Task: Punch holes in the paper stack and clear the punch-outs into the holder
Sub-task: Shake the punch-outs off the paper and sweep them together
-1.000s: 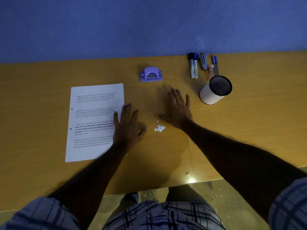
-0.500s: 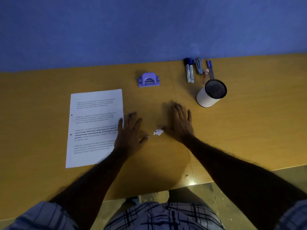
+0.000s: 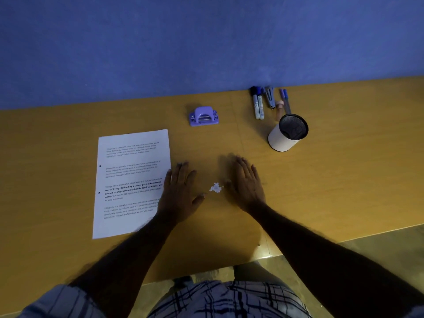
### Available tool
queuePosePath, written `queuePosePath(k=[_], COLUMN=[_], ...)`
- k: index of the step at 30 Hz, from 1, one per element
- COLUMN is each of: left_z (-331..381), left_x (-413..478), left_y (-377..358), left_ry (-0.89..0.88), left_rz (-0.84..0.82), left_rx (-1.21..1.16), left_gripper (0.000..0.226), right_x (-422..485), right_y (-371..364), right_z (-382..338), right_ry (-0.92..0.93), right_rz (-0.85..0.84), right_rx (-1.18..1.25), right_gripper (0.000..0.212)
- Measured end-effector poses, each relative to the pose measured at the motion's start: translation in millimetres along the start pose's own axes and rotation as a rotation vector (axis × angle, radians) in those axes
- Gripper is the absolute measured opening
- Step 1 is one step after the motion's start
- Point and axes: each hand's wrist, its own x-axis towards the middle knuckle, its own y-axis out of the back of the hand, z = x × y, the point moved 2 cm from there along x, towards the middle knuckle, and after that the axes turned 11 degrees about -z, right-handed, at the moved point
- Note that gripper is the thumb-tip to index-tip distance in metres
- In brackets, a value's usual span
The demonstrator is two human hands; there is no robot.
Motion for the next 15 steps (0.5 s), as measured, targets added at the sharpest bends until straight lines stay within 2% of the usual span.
queuePosePath(k=[3,6,11,15], left_z=[0.1,2.9,9.2,16.4], left_x=[1.2,1.6,3.7,8.5], left_y=[0.8,3.2,6.9,9.5], left_ry=[-0.021,-0.052,-0.118,-0.177], left_rz=[-0.021,-0.026,-0.016,-0.014], left_rx=[-0.023,-0.026,-0.049,-0.096], left_gripper=[0.08,0.073,0.054,0.044], right_x=[-5.9,-11.4,-11.8,-2.8], right_y=[4.7,5.9,-2.0,-0.7], right_z=[3.0,0.3,-7.9,-19.4], right_ry=[0.032,0.097,0.19,0.255], right_rz=[0.039,0.041,-0.072,-0.038], right_rx=[0.111,0.006,-0.014,0.077], right_gripper=[0.058,0.044,0.05,0.034])
